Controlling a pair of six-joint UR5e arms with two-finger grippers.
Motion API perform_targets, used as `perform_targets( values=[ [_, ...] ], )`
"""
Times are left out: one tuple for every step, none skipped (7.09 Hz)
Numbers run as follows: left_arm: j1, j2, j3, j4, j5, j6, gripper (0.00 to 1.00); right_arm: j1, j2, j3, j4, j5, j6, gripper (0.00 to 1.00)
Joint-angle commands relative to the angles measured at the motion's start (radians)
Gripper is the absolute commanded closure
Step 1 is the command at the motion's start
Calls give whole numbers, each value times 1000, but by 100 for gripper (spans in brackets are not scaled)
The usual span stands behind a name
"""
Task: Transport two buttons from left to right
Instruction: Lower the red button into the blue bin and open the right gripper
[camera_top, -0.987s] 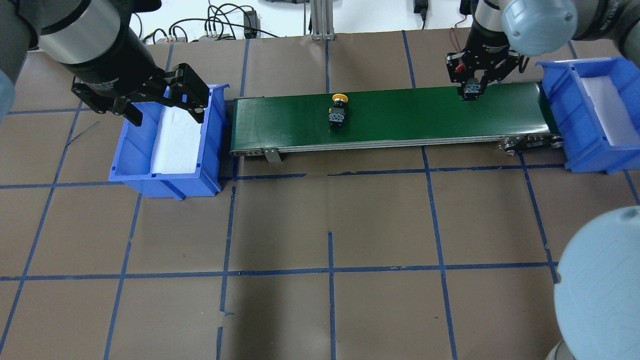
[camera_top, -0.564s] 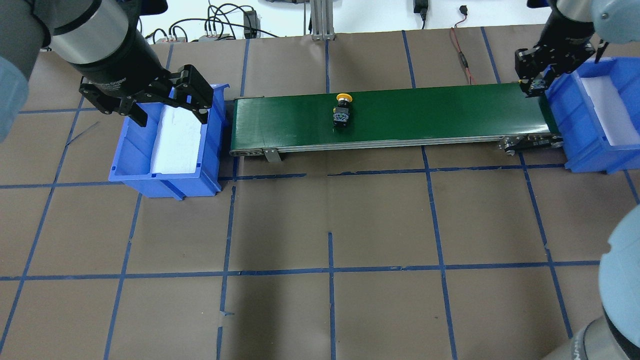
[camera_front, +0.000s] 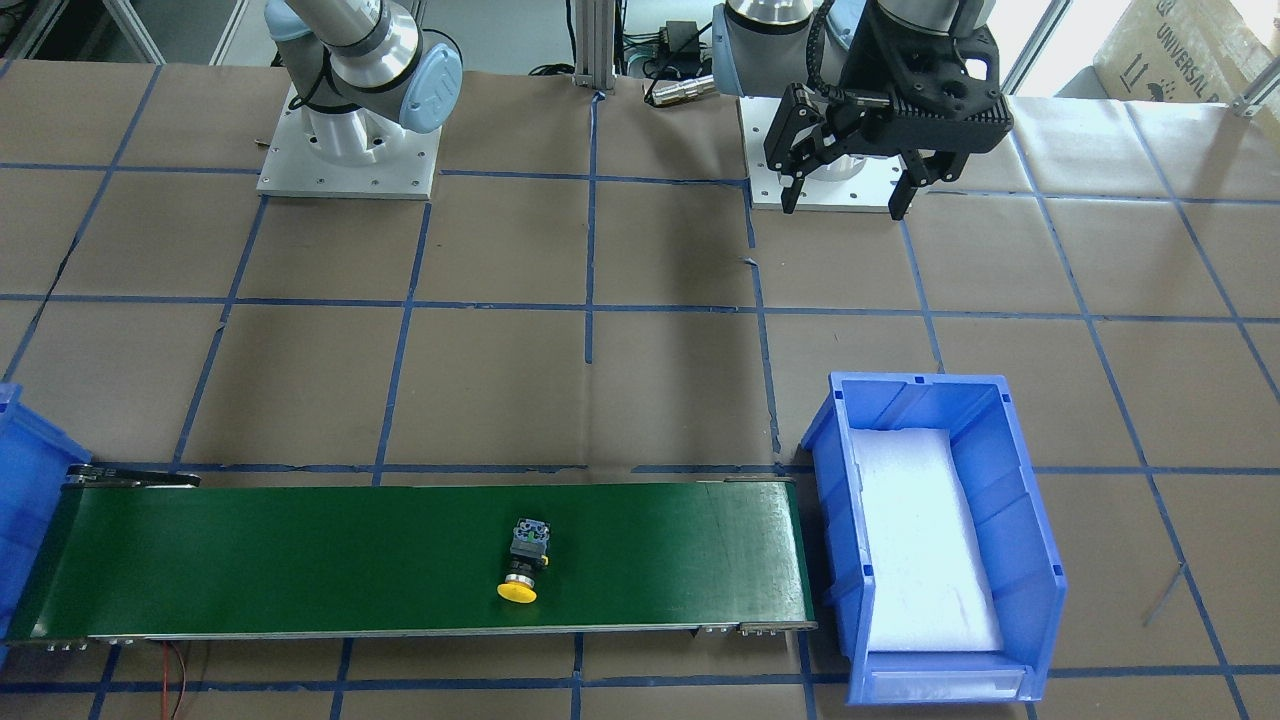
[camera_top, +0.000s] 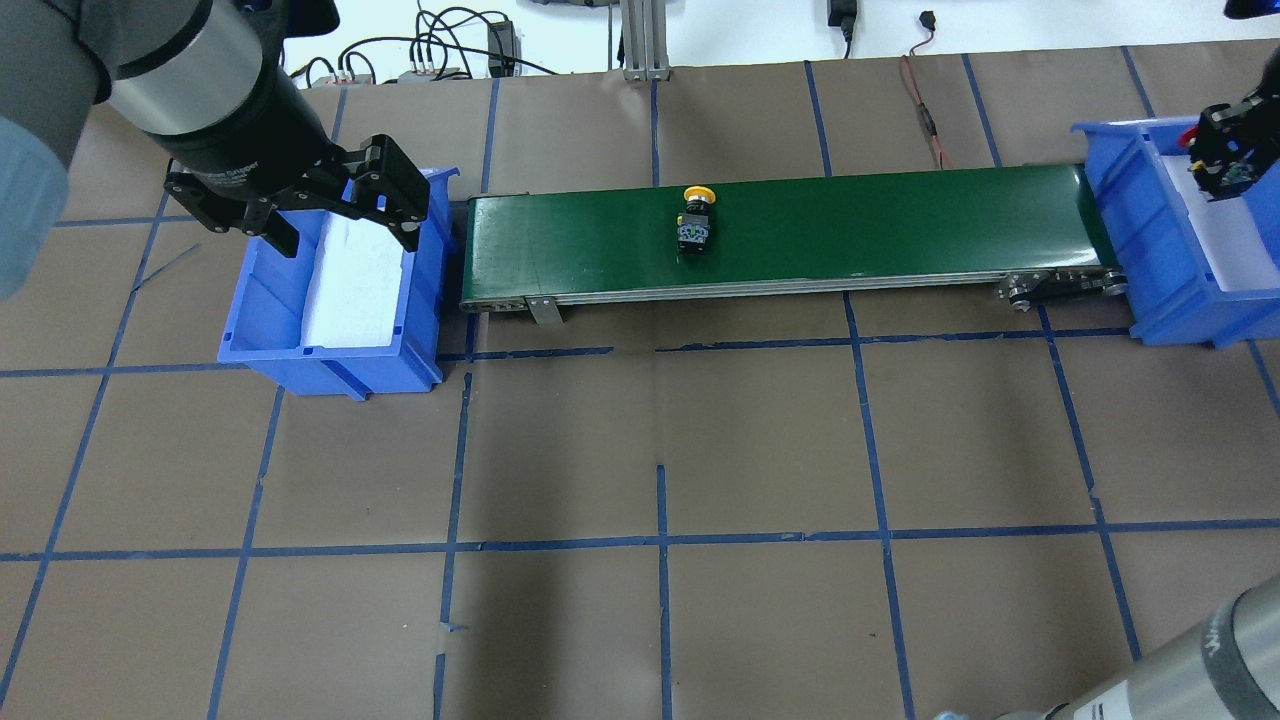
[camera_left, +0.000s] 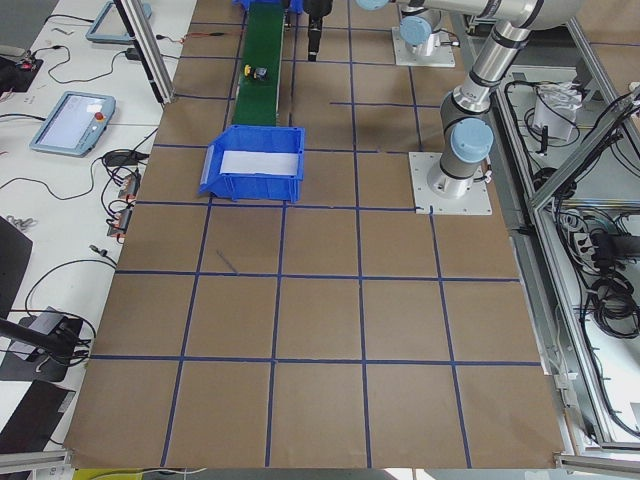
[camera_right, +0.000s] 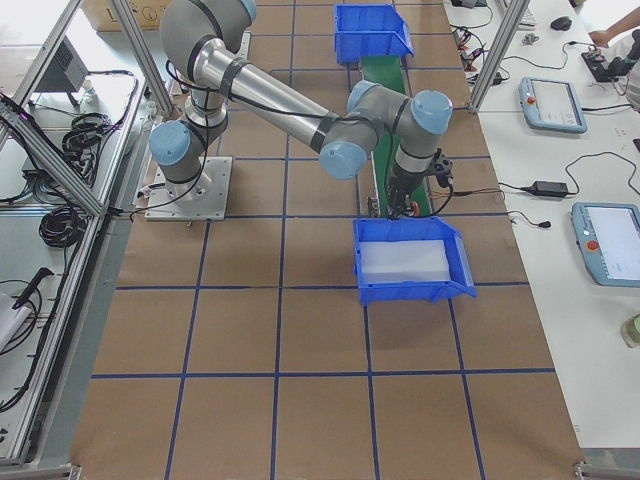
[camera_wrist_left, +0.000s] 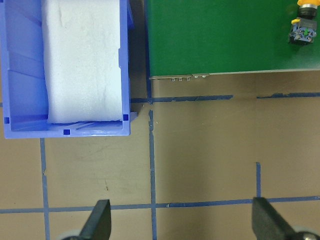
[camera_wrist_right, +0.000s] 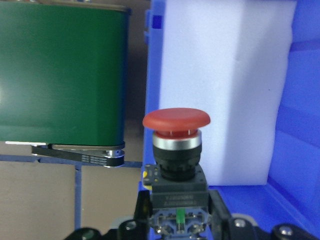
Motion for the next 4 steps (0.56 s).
perform_targets(
  values=[
    [2, -10, 11, 6, 10, 13, 0, -26, 115, -82, -14, 50, -13, 89],
    [8, -19, 27, -1, 13, 2, 0, -28, 154, -89, -20, 48, -13, 88],
    [8, -34, 52, -10, 19, -2, 0, -28, 182, -95, -50, 49, -15, 88],
    [12, -48, 60, -14, 21, -2, 0, -29, 217, -92, -104, 39, -15, 87]
  ],
)
